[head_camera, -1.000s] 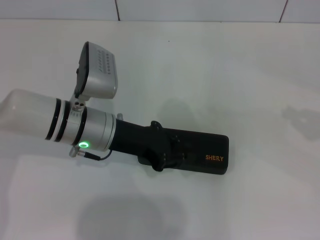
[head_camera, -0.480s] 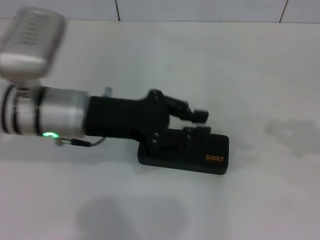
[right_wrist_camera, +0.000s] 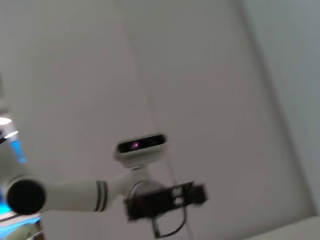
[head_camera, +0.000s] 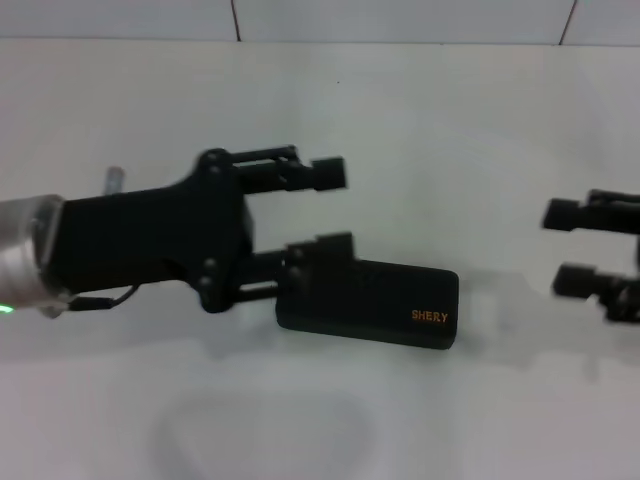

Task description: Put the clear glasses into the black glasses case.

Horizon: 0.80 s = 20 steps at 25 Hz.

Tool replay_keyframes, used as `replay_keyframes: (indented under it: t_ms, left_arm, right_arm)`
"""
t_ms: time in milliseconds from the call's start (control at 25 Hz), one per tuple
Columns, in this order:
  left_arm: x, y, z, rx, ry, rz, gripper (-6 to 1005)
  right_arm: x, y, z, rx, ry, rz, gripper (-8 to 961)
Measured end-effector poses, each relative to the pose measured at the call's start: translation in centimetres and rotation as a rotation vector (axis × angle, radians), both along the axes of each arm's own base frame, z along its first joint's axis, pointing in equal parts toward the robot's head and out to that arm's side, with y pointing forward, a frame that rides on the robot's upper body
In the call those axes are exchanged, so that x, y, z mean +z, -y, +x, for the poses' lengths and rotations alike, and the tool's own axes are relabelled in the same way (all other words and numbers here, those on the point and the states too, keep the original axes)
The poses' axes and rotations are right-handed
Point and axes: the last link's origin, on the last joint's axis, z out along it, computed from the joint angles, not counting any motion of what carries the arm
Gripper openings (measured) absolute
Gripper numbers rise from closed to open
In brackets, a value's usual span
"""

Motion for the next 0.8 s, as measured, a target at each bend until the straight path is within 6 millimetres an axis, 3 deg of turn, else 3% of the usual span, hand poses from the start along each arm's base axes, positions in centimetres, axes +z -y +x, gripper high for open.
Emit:
replay_keyframes:
  t_ms: [280,400,720,800]
  left_arm:
    - [0.6,0.5,-1.9,0.08,0.0,-0.031,590]
    - [0.8,0.9,-2.9,0.102,-0.032,-0.043,665]
    - [0.5,1.5,-4.2,0.127,-0.087,-0.067,894]
    - [0.5,1.7,-4.6,0.134,-0.085,-0.057,894]
  right_arm:
    - [-1.4,-1.0,-1.3,0.065,0.008,-0.035,667]
    - [-2.1,-1.5,-2.1,0.086,0.011,-0.058,797]
    - [-3.8,-2.5,-3.5,0.102,-0.013,-0.09,797]
    - [-3.9,-2.7,-3.8,0.113,-0.018,-0.092,797]
